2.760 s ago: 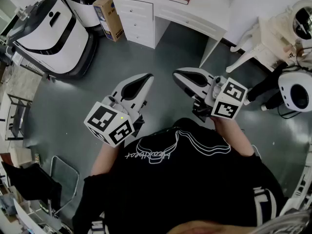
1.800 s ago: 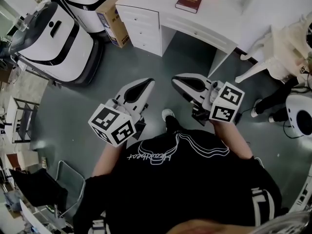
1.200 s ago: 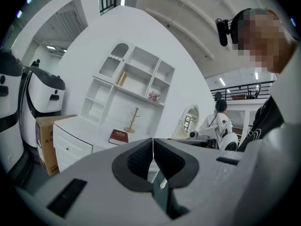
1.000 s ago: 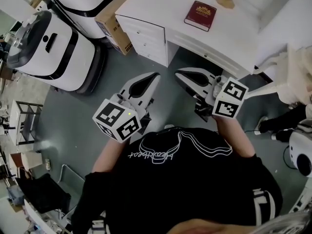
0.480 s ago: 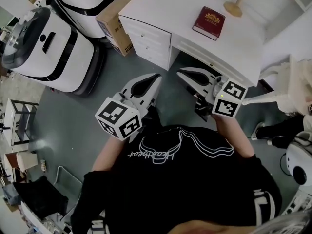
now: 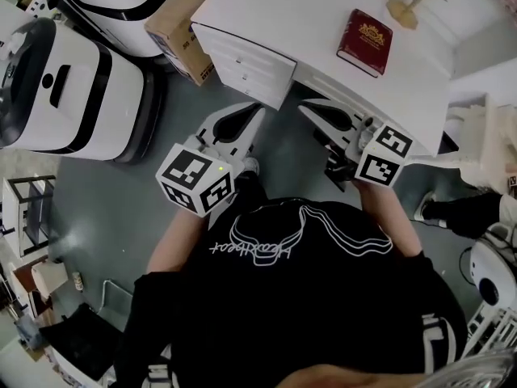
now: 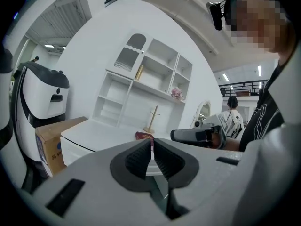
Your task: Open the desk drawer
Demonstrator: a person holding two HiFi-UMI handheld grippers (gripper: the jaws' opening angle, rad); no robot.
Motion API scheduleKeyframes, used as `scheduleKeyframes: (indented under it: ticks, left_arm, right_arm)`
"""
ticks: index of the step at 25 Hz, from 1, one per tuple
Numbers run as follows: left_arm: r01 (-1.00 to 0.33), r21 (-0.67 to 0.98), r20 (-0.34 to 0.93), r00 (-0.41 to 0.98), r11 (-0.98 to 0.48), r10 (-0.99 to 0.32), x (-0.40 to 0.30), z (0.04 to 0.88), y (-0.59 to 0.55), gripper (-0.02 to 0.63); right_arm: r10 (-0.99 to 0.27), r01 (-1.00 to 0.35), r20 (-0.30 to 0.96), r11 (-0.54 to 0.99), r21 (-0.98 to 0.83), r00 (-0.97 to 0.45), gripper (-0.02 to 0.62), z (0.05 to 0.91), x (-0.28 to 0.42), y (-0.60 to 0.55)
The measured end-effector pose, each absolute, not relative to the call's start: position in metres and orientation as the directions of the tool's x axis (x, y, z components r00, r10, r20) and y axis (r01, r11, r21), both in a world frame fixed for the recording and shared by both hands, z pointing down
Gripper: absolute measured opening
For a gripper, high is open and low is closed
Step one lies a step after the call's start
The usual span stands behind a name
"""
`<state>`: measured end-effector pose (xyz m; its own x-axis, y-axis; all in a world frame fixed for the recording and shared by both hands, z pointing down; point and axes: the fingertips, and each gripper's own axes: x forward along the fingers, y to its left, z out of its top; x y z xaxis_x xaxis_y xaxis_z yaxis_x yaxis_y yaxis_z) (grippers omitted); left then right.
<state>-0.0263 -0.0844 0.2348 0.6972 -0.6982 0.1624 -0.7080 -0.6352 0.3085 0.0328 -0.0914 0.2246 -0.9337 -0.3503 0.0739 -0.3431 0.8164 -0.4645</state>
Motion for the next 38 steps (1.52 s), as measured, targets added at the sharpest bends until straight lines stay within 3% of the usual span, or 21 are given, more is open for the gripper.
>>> scheduleKeyframes:
  ticks: [8, 17, 32, 38]
  left_arm:
    - [-0.782, 0.296, 0.293, 0.621, -0.548, -0.727, -0.08, 0.29, -0.185, 0.009]
    - [-0.795, 0.212, 0.415, 0.599, -0.568, -0.685, -0.101, 0.368, -0.25, 0.011]
    - [-0.818, 0.197, 0.546, 0.55, -0.541, -0.632, -0.11, 0.501, -0.315, 0.161]
    - [-0.835, 0.192, 0.598, 0.516, -0.515, -0.613, -0.113, 0.554, -0.332, 0.183]
  right_arm:
    - [-0.404, -0.403, 0.116, 0.755, -0.517, -0.907, 0.006, 0.249, 0.003, -0.167]
    - [-0.463, -0.471, 0.173, 0.668, -0.577, -0.869, 0.006, 0.291, -0.006, -0.219]
    - [-0.535, -0.538, 0.222, 0.558, -0.632, -0.815, 0.006, 0.358, 0.009, -0.254]
    - [-0.577, -0.573, 0.238, 0.515, -0.637, -0.782, 0.006, 0.378, 0.019, -0.252]
